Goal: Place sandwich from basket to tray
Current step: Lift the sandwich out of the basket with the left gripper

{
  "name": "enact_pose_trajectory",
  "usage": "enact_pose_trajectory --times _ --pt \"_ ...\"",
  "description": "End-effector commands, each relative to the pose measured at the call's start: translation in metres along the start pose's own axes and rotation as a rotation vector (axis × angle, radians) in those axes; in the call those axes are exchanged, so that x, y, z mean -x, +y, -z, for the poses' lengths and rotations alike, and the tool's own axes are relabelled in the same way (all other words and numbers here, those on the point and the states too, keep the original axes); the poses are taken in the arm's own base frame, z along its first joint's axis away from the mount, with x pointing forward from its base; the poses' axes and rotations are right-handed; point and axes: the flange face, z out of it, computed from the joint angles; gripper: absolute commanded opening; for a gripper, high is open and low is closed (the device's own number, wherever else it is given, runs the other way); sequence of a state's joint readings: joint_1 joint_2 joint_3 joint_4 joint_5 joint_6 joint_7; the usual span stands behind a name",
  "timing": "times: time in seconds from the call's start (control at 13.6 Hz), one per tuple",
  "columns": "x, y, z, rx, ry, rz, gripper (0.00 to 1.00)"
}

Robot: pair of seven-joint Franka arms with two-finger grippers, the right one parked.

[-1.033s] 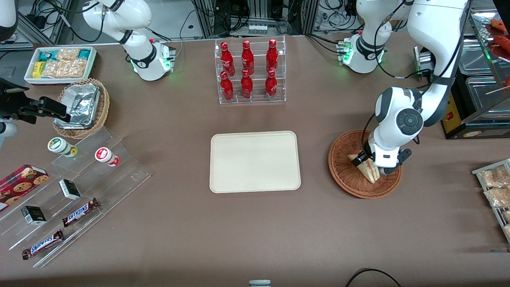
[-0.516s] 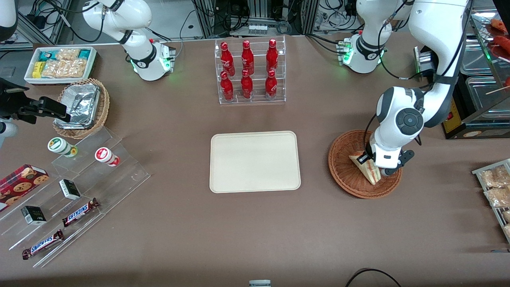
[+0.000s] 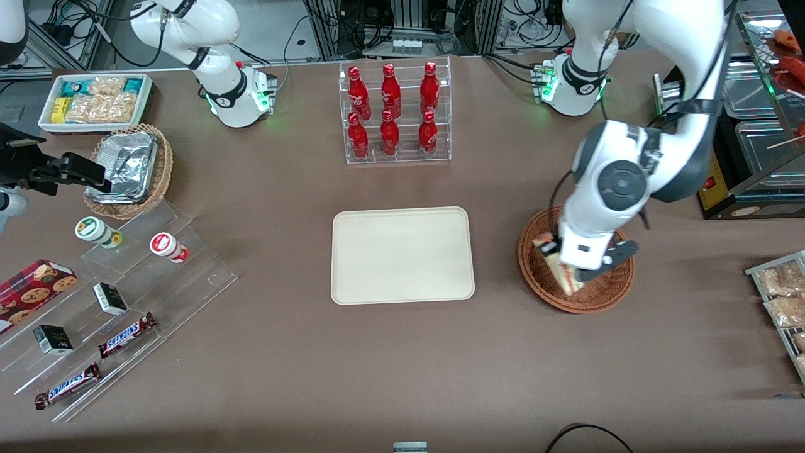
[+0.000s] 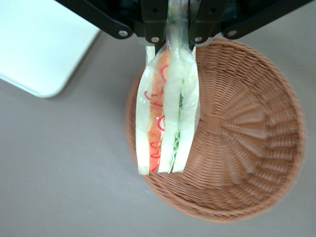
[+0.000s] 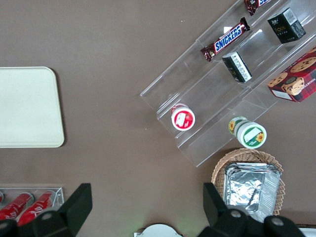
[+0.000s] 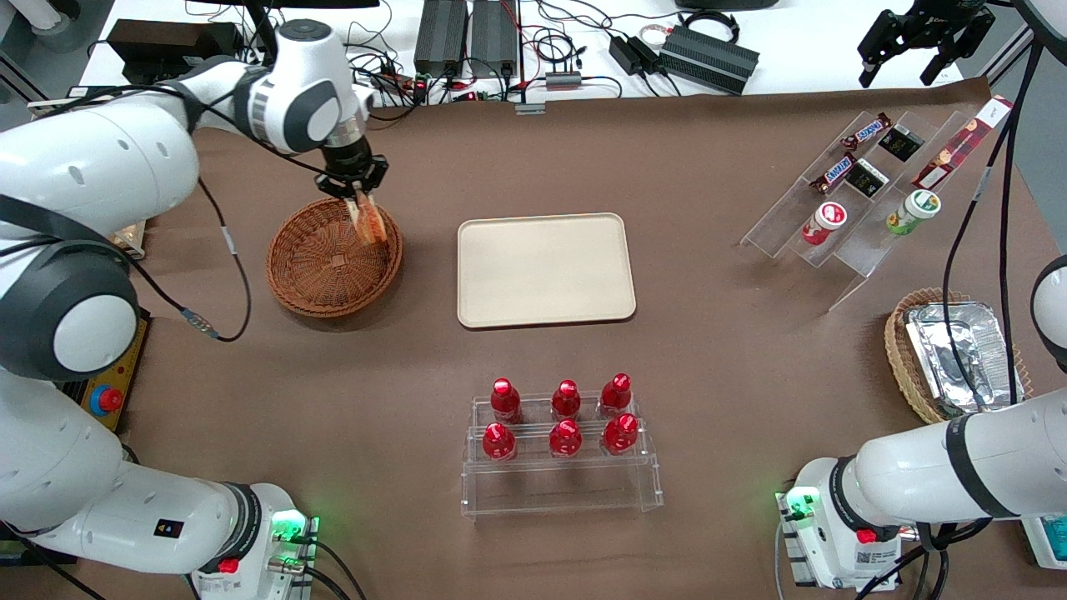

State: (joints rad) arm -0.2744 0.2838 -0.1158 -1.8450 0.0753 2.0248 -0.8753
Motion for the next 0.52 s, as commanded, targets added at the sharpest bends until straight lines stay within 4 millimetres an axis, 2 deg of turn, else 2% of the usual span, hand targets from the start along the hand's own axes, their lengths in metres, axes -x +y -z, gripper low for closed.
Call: enact_pose_trajectory --times 0.0,0.15,0.3,0.44 --pt "0.021 0.051 -0.009 -0.010 -0.004 -0.131 0.00" --pt "0.045 0.082 -0.016 0.006 -0.009 -0.185 0.00" --pt "0.067 0.125 -0.019 0.041 -0.023 -0.215 0.00" --pt "0.090 0.169 -0.034 0.050 -0.026 -0.254 0.00"
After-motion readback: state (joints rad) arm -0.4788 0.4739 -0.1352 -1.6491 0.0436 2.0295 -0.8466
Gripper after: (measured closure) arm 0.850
